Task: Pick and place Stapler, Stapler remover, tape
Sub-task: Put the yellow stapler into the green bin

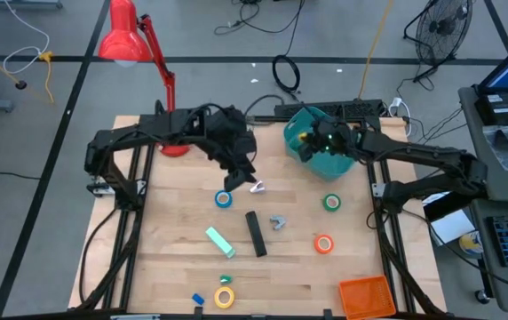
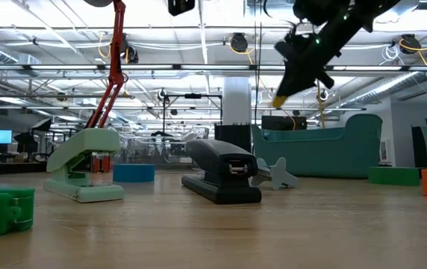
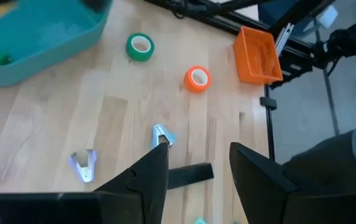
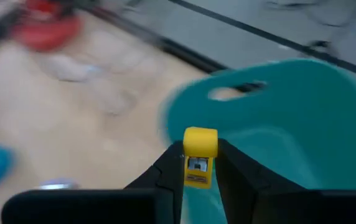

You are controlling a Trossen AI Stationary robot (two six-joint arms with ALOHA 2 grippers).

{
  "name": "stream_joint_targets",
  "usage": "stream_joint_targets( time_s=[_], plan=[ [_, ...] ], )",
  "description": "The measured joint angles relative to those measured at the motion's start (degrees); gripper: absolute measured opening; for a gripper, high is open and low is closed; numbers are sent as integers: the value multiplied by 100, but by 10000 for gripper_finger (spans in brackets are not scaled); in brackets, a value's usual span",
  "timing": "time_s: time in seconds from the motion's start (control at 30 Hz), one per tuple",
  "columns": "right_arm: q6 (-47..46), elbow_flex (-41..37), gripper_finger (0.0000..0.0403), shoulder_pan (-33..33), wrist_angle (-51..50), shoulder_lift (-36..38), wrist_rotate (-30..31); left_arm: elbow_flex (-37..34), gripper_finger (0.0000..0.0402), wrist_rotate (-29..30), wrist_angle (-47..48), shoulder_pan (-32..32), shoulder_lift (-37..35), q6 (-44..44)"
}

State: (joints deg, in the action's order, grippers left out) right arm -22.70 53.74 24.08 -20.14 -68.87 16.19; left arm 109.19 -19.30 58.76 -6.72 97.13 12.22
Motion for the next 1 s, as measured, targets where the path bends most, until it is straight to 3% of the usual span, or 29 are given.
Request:
stream_joint_targets(
  time_s=[0.3,0.43,0.67,1.0],
  plan=[
    [153,0,64,882,-109,-480,8,-2,175,571,104,490,20,258],
    [199,0,68,1128,-97,-841,-327,-3,175,737,221,592,25,346],
    [361,2,65,1149,-2,-1541,-570,-2,175,958,237,716,25,447],
    [391,-46,62,1147,295,-2028,-397,-3,175,1045,247,903,25,611]
  ],
)
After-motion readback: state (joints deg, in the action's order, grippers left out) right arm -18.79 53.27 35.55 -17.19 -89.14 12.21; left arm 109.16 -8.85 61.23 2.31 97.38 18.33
